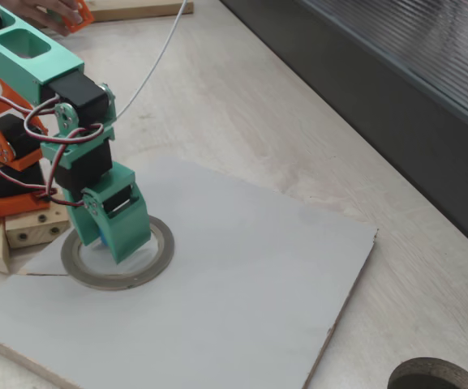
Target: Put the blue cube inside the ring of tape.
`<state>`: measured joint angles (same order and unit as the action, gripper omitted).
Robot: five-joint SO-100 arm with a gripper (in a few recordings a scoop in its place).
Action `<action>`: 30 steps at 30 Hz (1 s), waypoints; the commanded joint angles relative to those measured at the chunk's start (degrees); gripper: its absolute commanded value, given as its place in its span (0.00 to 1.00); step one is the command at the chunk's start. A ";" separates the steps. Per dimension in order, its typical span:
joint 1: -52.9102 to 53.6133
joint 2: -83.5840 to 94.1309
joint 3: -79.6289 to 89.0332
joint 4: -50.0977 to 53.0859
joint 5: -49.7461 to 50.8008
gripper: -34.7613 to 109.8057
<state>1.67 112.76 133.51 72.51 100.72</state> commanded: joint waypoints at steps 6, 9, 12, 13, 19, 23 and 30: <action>0.53 2.02 -1.05 0.79 0.35 0.56; 0.53 2.02 -1.05 0.88 0.35 0.56; 0.53 2.11 -1.49 0.88 0.35 0.56; 0.53 2.11 -2.20 0.88 0.35 0.56; 0.09 2.02 -3.60 0.70 0.00 0.56; 0.53 2.02 -4.04 0.79 0.00 0.56; 0.00 5.45 -12.04 0.97 0.18 0.56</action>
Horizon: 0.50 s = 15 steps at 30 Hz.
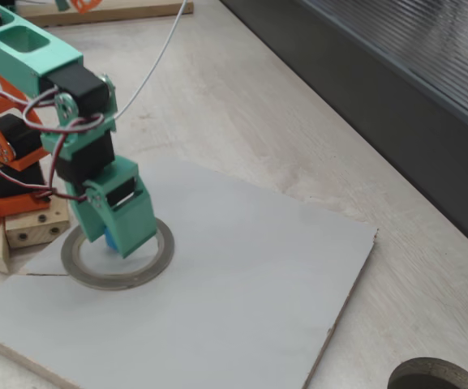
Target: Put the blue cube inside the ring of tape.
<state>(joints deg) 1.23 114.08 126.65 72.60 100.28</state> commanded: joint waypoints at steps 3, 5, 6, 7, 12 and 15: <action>0.44 6.77 -9.76 1.76 0.70 0.56; 0.79 7.03 -10.72 6.15 0.79 0.56; 0.88 7.03 -10.72 9.67 0.79 0.56; 0.88 7.03 -10.81 13.71 0.79 0.56; 0.97 7.12 -10.99 31.73 0.79 0.56; 0.97 7.12 -10.81 35.24 0.79 0.56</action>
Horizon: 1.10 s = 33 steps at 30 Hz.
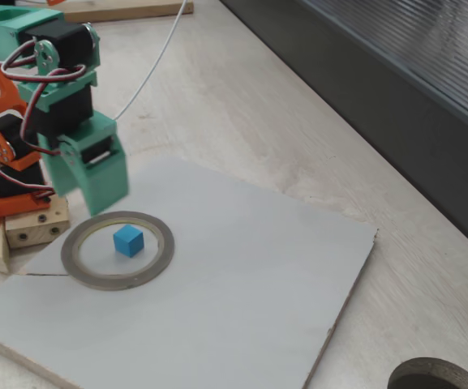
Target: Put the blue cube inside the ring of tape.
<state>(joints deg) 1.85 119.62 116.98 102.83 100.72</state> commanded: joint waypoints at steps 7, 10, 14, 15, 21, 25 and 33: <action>0.35 1.58 -0.44 5.01 0.35 0.56; 0.35 1.58 -0.35 5.01 0.18 0.56; 0.35 1.58 -0.35 5.10 0.09 0.56; 0.35 1.58 -0.44 5.01 0.26 0.56; 0.35 1.67 -1.23 5.71 0.18 0.56; 0.53 1.76 -1.49 5.80 0.26 0.56; 6.06 1.85 -1.49 12.04 0.35 0.56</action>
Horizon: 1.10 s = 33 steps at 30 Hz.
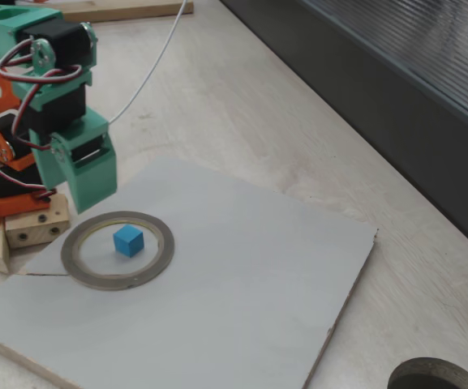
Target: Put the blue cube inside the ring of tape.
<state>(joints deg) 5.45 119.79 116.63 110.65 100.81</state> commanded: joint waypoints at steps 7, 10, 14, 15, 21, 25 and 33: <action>2.64 1.58 -0.09 4.83 0.26 0.56; 2.64 1.58 0.00 4.83 0.26 0.56; 2.64 1.58 0.00 4.75 0.26 0.56; 2.64 1.58 0.00 4.75 0.26 0.56; 2.55 1.49 -0.79 4.75 0.26 0.54; 2.37 1.49 -0.88 4.66 0.26 0.42; 2.02 1.49 -0.97 4.66 0.26 0.23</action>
<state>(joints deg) 7.29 119.88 116.46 113.99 100.81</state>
